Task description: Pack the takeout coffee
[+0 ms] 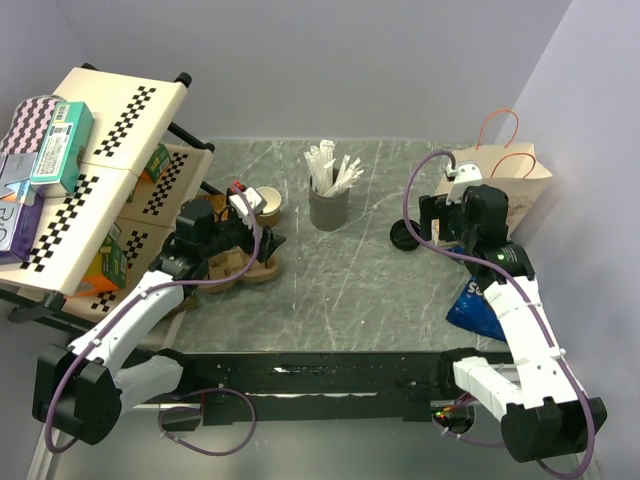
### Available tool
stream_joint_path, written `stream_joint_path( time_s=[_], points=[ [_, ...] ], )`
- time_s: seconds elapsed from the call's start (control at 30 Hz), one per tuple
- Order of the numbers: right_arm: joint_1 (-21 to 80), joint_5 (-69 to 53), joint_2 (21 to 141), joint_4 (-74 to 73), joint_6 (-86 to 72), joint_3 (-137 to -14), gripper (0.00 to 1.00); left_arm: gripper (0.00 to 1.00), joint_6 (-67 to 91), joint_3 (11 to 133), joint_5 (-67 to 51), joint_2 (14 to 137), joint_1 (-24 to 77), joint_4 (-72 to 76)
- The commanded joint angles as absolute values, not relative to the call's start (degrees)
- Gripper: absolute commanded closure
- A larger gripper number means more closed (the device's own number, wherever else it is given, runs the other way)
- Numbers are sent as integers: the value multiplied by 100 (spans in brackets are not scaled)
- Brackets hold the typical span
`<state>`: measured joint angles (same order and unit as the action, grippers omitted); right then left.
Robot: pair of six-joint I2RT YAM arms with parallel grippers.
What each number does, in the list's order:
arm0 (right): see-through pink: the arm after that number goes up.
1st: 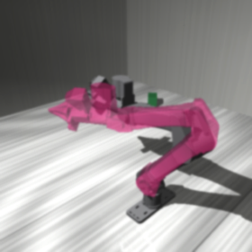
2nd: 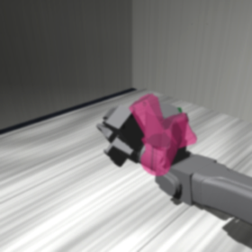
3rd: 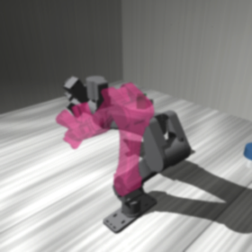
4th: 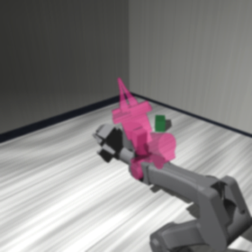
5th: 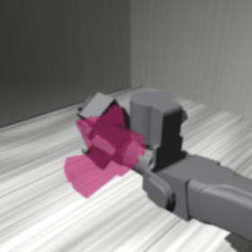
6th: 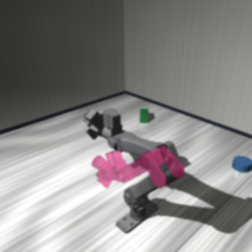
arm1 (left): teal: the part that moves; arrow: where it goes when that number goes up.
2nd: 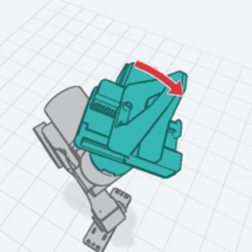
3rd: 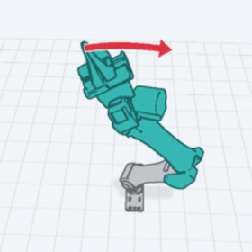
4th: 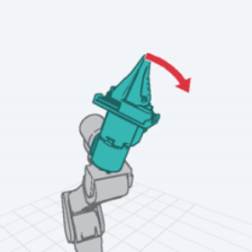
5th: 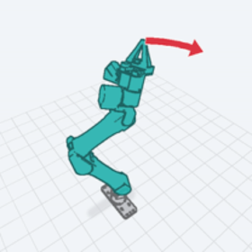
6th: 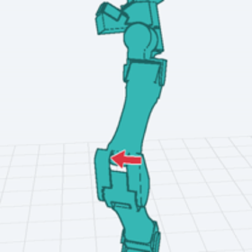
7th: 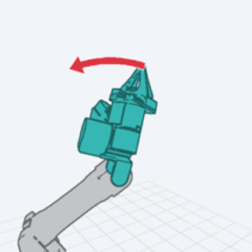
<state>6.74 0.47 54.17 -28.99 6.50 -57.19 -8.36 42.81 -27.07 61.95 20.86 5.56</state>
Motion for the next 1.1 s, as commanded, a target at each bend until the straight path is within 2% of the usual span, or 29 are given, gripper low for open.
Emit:
stream_joint_path(
  time_s=[0.0,0.13,0.3,0.43,0.53,0.7,0.8,0.83,1.0,1.07],
  points=[
    [668,-368,5274,-2733,1062,-5669,0,0,-984,4762,-3014,6082,2241,19],
    [668,-1543,5344,-3137,2404,-5914,0,1,-1212,5211,-3146,6117,2276,-746],
    [677,-2477,5413,-3445,3111,-6082,0,1,-1388,5458,-3129,5959,2285,-1353],
    [738,-2681,5668,-3647,3252,-6345,1,0,-1591,5642,-2980,5862,2285,-1791],
    [817,-2646,5836,-3718,3278,-6477,2,1,-1319,6011,-2296,6002,2285,-1898],
    [940,-2637,5933,-3753,3287,-6469,2,2,-1310,7161,-1645,7029,2285,-2758],
    [993,-2663,5950,-3779,3261,-6407,2,11,-1371,7838,-1205,7777,2285,-3286],
    [1011,-2646,5941,-3771,3235,-6364,2,17,-1432,7970,-1030,7961,2294,-3392],
    [1099,-2628,5871,-3630,3138,-6188,2,27,-1573,8525,-782,8850,2276,-3595],
    [1099,-2645,5862,-3639,3085,-6144,2,35,-1582,8813,-834,9217,2276,-3656]
  ],
)
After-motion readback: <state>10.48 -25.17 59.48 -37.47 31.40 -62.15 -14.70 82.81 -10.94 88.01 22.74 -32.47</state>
